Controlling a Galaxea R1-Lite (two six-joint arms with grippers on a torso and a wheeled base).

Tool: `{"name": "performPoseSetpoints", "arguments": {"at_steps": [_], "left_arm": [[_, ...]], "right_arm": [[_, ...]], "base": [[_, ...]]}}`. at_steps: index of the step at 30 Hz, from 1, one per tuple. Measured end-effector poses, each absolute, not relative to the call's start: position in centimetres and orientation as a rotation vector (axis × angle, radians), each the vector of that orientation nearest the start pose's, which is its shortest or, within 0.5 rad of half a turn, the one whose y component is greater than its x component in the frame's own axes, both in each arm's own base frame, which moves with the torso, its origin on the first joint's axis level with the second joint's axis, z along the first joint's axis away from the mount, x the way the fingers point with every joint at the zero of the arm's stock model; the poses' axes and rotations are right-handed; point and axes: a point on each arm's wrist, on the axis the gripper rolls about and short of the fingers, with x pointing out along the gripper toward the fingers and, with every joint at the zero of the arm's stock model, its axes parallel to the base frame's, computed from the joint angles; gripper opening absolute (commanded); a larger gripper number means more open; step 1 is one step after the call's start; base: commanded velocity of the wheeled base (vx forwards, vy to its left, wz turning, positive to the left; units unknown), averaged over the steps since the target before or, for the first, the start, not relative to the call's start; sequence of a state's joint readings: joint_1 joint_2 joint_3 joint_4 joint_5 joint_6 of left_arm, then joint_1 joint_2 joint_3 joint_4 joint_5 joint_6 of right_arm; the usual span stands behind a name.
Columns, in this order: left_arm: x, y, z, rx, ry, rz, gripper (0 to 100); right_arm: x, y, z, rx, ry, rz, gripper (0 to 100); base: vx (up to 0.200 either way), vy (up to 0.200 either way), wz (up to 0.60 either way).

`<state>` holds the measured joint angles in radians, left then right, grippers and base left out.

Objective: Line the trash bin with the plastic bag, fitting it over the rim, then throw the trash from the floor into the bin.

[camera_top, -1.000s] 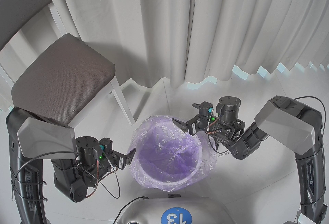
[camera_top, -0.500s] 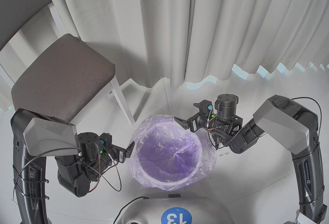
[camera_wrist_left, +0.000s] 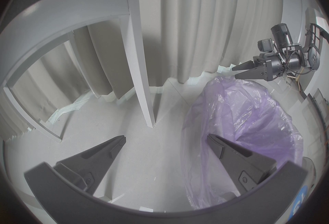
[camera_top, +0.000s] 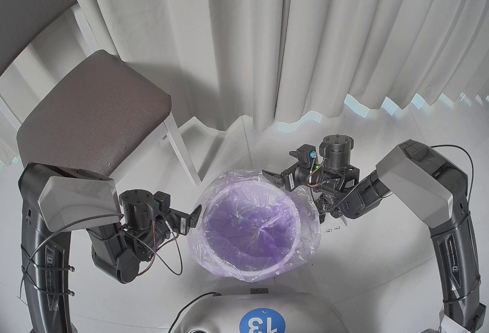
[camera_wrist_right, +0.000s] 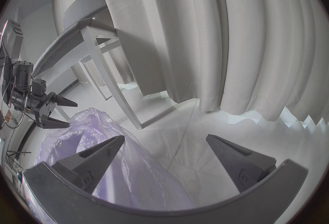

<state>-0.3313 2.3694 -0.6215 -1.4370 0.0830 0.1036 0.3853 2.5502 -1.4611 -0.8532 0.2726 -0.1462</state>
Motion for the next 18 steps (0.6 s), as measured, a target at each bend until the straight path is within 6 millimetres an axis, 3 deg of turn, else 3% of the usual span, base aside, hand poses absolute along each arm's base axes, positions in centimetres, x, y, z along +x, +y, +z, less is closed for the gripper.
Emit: {"name": "performPoseSetpoints", "arguments": {"at_steps": [9,18], "left_arm": [[35.1,-11.5,-1.4,0.167,0.3,-0.25,100],[35.6,-11.3,-3.3,0.17,0.339,-0.244,100]], "right_arm": [[47.4,18.2,2.0,-0.149,0.22,0.663,100],[48.5,17.7,1.2,-0.147,0.233,0.651,100]], "base": [[0.0,0.0,0.0],[0.0,0.0,0.0]]}}
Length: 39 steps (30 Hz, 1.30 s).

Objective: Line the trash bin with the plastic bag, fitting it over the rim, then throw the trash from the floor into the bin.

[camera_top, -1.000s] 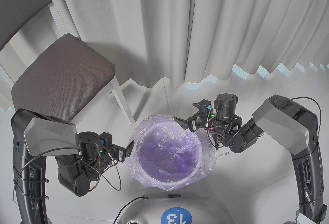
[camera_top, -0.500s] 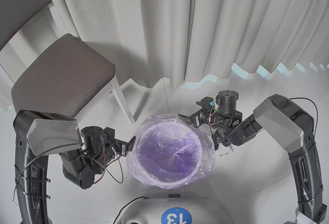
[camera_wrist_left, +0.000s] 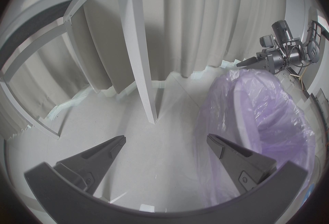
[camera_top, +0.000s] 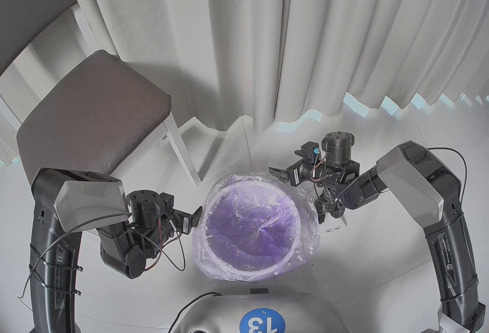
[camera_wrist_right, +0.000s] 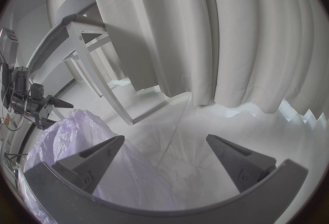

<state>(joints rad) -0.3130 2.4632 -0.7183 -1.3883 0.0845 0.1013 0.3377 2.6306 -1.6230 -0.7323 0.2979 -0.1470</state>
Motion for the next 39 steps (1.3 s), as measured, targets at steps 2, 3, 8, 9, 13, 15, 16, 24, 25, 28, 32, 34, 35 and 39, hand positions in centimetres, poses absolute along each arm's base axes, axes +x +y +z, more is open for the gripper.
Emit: {"name": "performPoseSetpoints", "arguments": {"at_steps": [2,3,8,9,13,15,16,24,25,28,32,34,35,39], "left_arm": [[35.7,-11.3,-3.8,0.162,0.349,-0.241,100],[35.8,-11.3,-4.0,0.156,0.354,-0.239,100],[36.1,-11.3,-5.3,0.145,0.369,-0.236,100],[36.2,-11.3,-5.5,0.144,0.371,-0.236,100],[36.3,-11.3,-5.9,0.114,0.375,-0.23,100],[36.2,-11.3,-5.8,0.099,0.371,-0.227,100],[36.0,-11.3,-5.6,0.094,0.37,-0.226,100],[33.4,-10.2,-4.3,0.087,0.392,-0.22,100],[33.0,-9.9,-4.2,0.088,0.397,-0.217,100],[31.5,-9.0,-4.0,0.092,0.421,-0.213,100],[29.0,-7.8,-4.0,0.081,0.496,-0.259,100],[27.8,-7.4,-3.7,0.066,0.53,-0.31,100],[27.2,-7.2,-3.5,0.057,0.549,-0.338,100],[24.9,-6.6,-2.9,0.034,0.607,-0.433,100]], "right_arm": [[48.7,17.5,0.8,-0.146,0.237,0.645,100],[48.8,17.4,0.6,-0.145,0.239,0.642,100],[49.3,16.9,-0.1,-0.143,0.244,0.631,100],[49.4,16.8,-0.2,-0.143,0.243,0.628,100],[49.5,16.4,-0.3,-0.142,0.237,0.62,100],[49.6,16.1,-0.3,-0.139,0.239,0.614,100],[49.5,15.9,-0.3,-0.138,0.241,0.61,100],[47.5,14.6,0.1,-0.134,0.283,0.597,100],[47.1,14.4,0.2,-0.135,0.287,0.596,100],[45.9,13.7,0.6,-0.137,0.294,0.588,100],[44.4,12.8,1.4,-0.139,0.281,0.578,100],[43.6,12.3,1.6,-0.138,0.274,0.573,100],[43.1,12.1,1.7,-0.138,0.27,0.569,100],[41.4,11.6,1.9,-0.14,0.245,0.568,100]], "base": [[0.0,0.0,0.0],[0.0,0.0,0.0],[0.0,0.0,0.0],[0.0,0.0,0.0],[0.0,0.0,0.0],[0.0,0.0,0.0],[0.0,0.0,0.0],[0.0,0.0,0.0],[0.0,0.0,0.0],[0.0,0.0,0.0],[0.0,0.0,0.0],[0.0,0.0,0.0],[0.0,0.0,0.0],[0.0,0.0,0.0]]}}
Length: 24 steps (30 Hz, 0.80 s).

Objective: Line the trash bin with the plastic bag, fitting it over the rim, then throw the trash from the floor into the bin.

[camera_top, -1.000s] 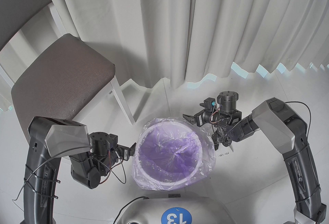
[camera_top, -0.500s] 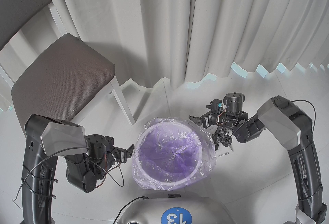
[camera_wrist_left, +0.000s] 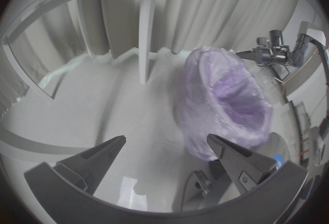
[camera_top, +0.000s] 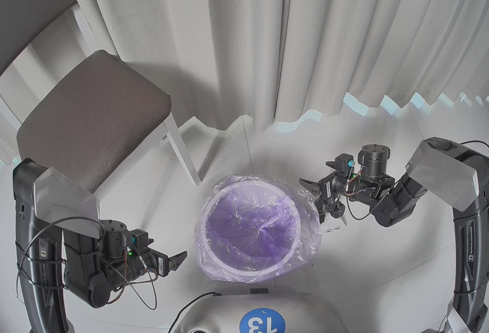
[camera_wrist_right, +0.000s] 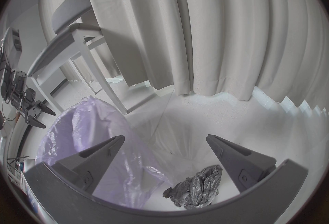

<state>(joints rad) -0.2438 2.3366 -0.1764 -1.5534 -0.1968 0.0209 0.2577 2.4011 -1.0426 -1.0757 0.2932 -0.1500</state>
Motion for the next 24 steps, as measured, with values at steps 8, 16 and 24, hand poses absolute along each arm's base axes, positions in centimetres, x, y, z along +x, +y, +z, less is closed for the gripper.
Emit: {"name": "performPoseSetpoints", "arguments": {"at_steps": [8,16,24], "left_arm": [[23.6,-7.7,-3.5,0.049,0.658,-0.503,100],[25.5,-9.2,-4.6,0.066,0.616,-0.491,100],[27.9,-10.4,-6.3,0.072,0.571,-0.487,100]], "right_arm": [[39.6,11.4,1.9,-0.143,0.239,0.57,100],[39.4,11.3,1.3,-0.142,0.246,0.57,100],[40.2,11.3,0.7,-0.139,0.241,0.563,100]], "base": [[0.0,0.0,0.0],[0.0,0.0,0.0],[0.0,0.0,0.0]]}}
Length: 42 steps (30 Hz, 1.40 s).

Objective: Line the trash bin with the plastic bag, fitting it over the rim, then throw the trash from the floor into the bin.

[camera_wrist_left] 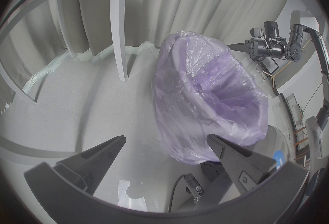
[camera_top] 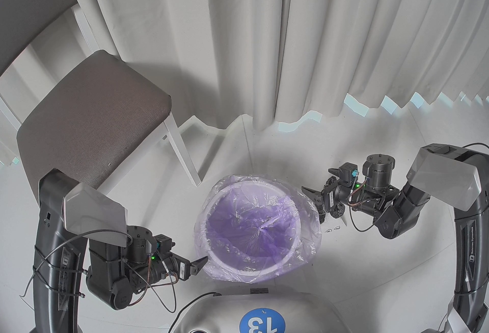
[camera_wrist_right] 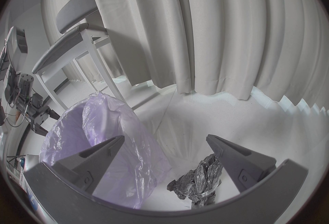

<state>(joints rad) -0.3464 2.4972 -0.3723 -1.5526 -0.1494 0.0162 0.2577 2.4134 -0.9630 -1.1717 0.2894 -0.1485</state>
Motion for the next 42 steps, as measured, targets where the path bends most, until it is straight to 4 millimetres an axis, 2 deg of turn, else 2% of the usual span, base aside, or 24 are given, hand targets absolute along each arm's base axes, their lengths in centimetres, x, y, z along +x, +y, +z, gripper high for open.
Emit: {"name": "performPoseSetpoints", "arguments": {"at_steps": [10,21,33,42], "left_arm": [[31.5,-11.4,-8.1,0.072,0.484,-0.458,100],[33.9,-11.4,-8.8,0.1,0.483,-0.439,100],[37.0,-11.1,-8.4,0.17,0.467,-0.438,100],[37.7,-11.3,-8.2,0.171,0.466,-0.437,100]], "right_arm": [[42.2,11.1,-0.2,-0.137,0.241,0.55,100],[43.4,11.2,-1.2,-0.136,0.275,0.548,100],[44.3,11.6,-1.8,-0.137,0.299,0.553,100],[44.4,11.8,-2.1,-0.14,0.297,0.555,100]], "base": [[0.0,0.0,0.0],[0.0,0.0,0.0],[0.0,0.0,0.0],[0.0,0.0,0.0]]}}
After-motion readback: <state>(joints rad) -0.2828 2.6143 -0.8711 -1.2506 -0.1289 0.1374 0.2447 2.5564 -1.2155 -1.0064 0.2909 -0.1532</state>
